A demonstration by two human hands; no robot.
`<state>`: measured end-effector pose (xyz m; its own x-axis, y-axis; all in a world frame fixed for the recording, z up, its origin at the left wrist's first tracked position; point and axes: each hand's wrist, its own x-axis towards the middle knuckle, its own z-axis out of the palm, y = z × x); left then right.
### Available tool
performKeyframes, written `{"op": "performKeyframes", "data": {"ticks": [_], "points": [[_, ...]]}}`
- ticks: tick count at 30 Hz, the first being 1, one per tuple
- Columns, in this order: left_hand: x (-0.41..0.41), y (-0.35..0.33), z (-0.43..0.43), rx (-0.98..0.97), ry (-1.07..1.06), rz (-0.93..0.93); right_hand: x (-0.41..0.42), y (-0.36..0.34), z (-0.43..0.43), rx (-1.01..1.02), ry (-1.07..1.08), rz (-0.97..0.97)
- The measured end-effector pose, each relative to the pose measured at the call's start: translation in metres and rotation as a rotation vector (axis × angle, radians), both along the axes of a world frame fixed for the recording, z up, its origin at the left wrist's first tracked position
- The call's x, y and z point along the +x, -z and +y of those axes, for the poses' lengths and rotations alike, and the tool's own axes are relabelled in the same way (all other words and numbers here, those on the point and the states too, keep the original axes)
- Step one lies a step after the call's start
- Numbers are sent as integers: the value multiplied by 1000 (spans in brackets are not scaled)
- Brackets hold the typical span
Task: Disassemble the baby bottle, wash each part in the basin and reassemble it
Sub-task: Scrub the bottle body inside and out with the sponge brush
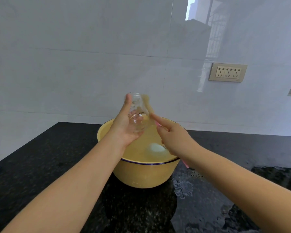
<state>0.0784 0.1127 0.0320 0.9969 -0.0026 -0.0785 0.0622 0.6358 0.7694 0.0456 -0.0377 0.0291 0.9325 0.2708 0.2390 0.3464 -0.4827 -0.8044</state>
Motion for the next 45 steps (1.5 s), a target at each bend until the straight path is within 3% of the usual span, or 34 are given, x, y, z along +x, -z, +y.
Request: {"op": "performKeyframes", "data": {"ticks": [4, 11, 16, 23, 28, 36, 45], "points": [[-2, 0, -2, -4, 34, -40, 14, -4, -8, 96, -5, 153], [-1, -2, 0, -165, -4, 59, 22, -8, -5, 72, -96, 195], [-4, -4, -3, -158, 30, 34, 21, -18, -9, 99, -140, 268], [-2, -4, -2, -113, 74, 6, 12, -29, -7, 151, -32, 65], [-10, -6, -2, -12, 112, -100, 14, -32, 2, 128, -77, 186], [-8, -4, 1, -38, 97, -80, 21, -28, -14, 103, -158, 230], [-1, 0, -6, 201, -49, -23, 19, -16, -2, -20, 0, -20]]}}
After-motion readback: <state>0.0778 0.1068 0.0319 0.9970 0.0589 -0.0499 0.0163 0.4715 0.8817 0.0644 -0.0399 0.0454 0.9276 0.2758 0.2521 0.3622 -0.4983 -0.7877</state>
